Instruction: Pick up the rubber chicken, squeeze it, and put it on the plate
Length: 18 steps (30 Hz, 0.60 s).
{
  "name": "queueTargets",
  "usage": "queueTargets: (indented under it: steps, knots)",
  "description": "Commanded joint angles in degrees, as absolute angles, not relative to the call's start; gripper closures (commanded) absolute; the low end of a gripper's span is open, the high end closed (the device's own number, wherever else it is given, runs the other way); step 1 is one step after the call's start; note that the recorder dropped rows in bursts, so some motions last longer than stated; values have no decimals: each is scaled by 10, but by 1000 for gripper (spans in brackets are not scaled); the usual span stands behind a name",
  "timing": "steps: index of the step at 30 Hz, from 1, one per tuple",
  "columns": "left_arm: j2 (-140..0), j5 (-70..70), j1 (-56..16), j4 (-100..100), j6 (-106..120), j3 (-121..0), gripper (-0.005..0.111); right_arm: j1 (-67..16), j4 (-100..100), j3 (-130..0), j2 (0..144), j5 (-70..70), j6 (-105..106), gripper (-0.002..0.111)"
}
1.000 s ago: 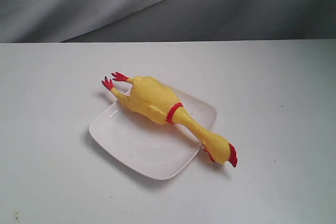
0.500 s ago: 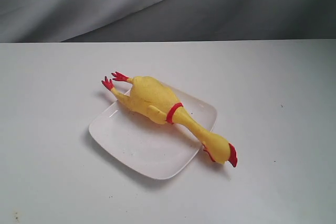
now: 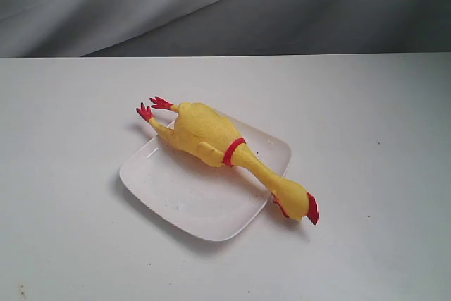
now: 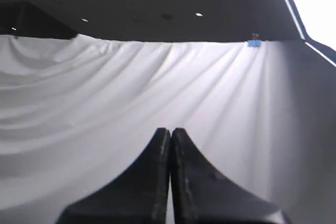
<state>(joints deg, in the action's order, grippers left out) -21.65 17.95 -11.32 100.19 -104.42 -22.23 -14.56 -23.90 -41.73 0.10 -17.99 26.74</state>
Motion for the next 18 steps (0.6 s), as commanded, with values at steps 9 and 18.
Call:
queueTargets:
  steps: [9,18]
  knots:
    - [-215,178,-113,999,-1045,-221,107,-5,24,-411,0,-336,0,108]
    - [-215,178,-113,999,-1045,-221,107,8,8,-257,0,-245,0,108]
